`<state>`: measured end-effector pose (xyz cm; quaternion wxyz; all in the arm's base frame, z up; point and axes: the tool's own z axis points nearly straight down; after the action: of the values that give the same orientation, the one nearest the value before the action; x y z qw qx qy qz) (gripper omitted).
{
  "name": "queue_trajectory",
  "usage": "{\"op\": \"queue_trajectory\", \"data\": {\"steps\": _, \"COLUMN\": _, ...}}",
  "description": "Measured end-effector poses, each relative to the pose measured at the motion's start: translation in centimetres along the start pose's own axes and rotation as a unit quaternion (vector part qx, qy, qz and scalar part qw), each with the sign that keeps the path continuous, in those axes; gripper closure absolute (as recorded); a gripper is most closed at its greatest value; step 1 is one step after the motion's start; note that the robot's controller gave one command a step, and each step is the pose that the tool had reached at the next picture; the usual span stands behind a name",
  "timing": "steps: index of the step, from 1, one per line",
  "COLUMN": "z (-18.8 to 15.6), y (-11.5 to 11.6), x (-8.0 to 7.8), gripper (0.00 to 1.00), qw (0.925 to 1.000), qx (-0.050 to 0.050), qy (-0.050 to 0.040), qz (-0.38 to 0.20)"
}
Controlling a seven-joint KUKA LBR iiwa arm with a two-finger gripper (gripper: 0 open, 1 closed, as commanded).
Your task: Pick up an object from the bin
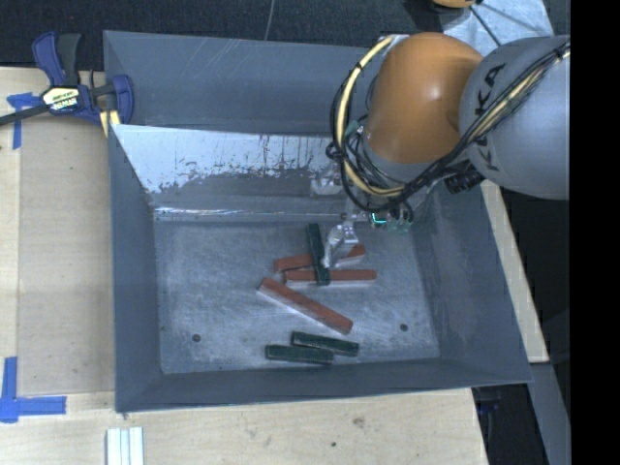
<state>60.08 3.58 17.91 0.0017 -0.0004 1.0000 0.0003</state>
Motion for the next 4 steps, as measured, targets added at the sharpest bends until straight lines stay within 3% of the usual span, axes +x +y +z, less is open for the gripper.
{"op": "queue_trajectory", "data": {"steps": 1, "z": 4.9, "y": 0.2, "x": 0.1, "gripper": 0.0, "qw": 0.9997, "qx": 0.0, "qy": -0.0035, "qz": -0.026}}
{"op": "queue_trajectory", "data": {"steps": 2, "z": 9.7, "y": -1.0, "x": 0.5, "gripper": 1.0, "qw": 0.9999, "qx": -0.003, "qy": -0.0072, "qz": 0.015}}
{"op": "queue_trajectory", "data": {"steps": 3, "z": 9.7, "y": -1.0, "x": 0.5, "gripper": 1.0, "qw": 0.9999, "qx": -0.003, "qy": -0.0072, "qz": 0.015}}
{"op": "queue_trajectory", "data": {"steps": 4, "z": -3.1, "y": 2.4, "x": 1.8, "gripper": 1.0, "qw": 0.9999, "qx": 0.0, "qy": 0.0, "qz": 0.014}}
